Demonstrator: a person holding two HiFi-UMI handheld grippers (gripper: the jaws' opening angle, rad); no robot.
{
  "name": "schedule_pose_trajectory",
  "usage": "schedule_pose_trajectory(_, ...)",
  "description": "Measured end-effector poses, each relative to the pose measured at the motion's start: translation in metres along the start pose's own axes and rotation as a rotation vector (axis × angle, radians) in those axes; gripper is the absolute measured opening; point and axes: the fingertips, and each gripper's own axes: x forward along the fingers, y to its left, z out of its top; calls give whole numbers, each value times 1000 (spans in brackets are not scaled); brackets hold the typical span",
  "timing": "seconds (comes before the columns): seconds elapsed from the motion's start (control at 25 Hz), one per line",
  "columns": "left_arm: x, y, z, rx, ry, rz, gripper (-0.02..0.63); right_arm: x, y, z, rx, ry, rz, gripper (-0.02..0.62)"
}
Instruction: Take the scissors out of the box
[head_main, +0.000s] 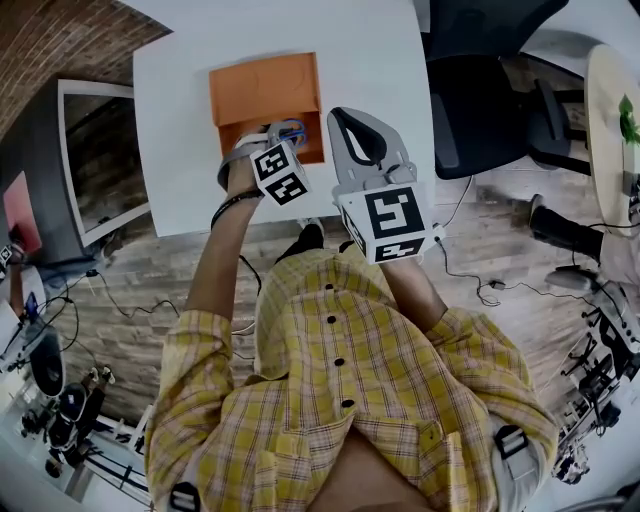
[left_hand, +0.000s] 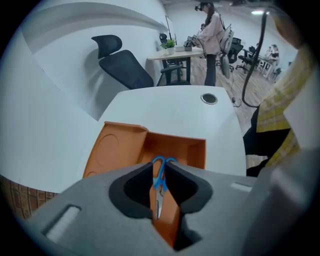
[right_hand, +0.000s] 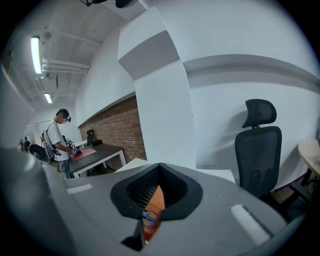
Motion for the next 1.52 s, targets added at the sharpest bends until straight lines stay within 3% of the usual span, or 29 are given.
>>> schedule_pose_trajectory(0.2,14,-6,-3,43,20,-42,87,0,-3,-1,0,2,-1,-6)
schedule_pose_trajectory(0.8,48,-11,-9,20,39,-109,127,5,-6,-7,-4,18,6,-6)
schedule_pose_trajectory(1.52,64,-22,-24,19,67,-191,98,8,3,-7,-17,33,15,-6)
